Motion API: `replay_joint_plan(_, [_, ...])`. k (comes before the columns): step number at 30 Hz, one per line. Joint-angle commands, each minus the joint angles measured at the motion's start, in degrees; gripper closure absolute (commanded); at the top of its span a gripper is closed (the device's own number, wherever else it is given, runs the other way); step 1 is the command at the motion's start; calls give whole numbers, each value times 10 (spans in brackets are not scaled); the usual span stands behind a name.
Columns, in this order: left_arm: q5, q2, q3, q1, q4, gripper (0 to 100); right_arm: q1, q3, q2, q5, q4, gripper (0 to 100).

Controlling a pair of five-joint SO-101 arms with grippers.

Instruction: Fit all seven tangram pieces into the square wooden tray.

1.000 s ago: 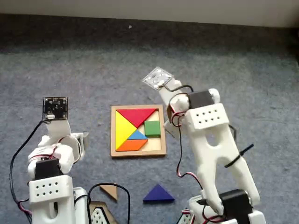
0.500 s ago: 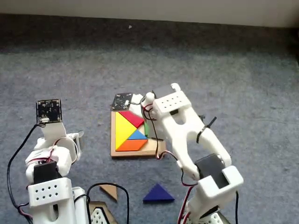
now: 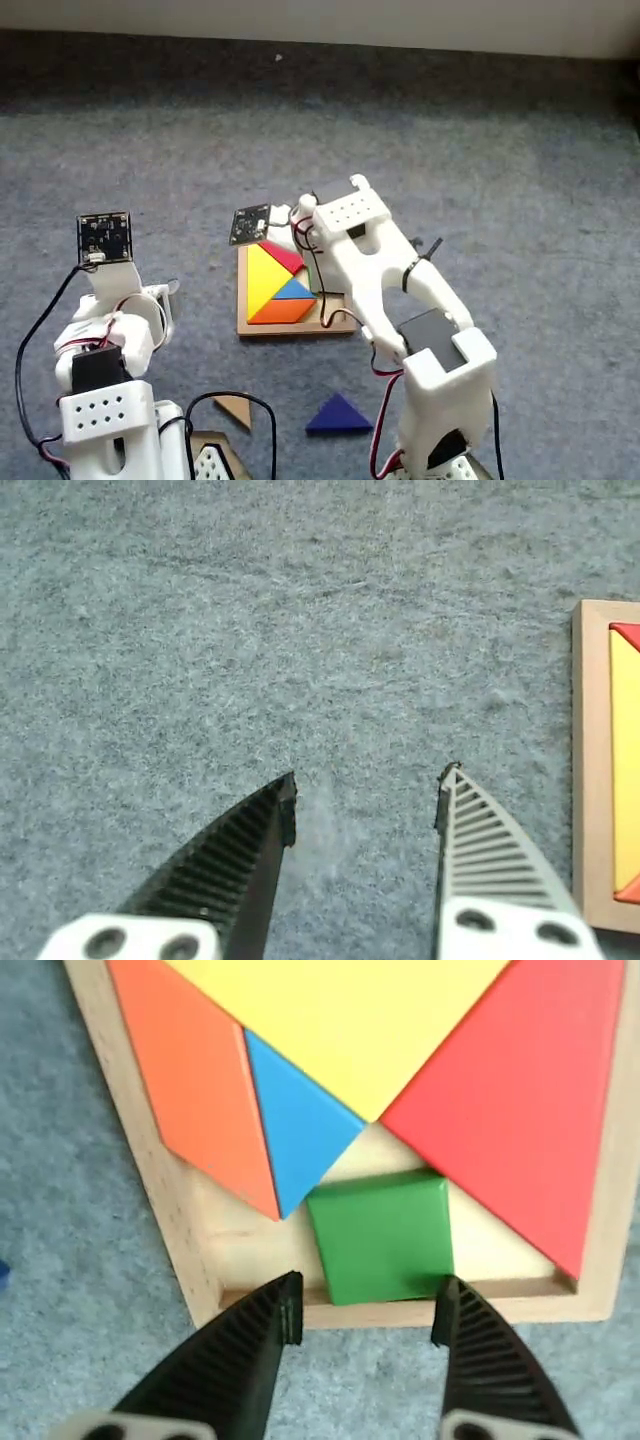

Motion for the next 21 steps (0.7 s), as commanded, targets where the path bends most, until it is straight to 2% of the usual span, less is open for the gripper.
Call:
replay_joint_plan(1, [4,-9,-2,-7,-11,769,-13,-17,10,9,-20,781])
replay_joint_plan(9, [4,-9,-2,-7,-12,769,-20,-16,39,9,-29,776])
replay_joint_plan(14, [4,-9,-2,-7,-12,769,-21,-13,52,9,-29,710])
replay_joint_plan(21, [4,-9,-2,-7,-12,769,-22,-13,58,4,-32,710])
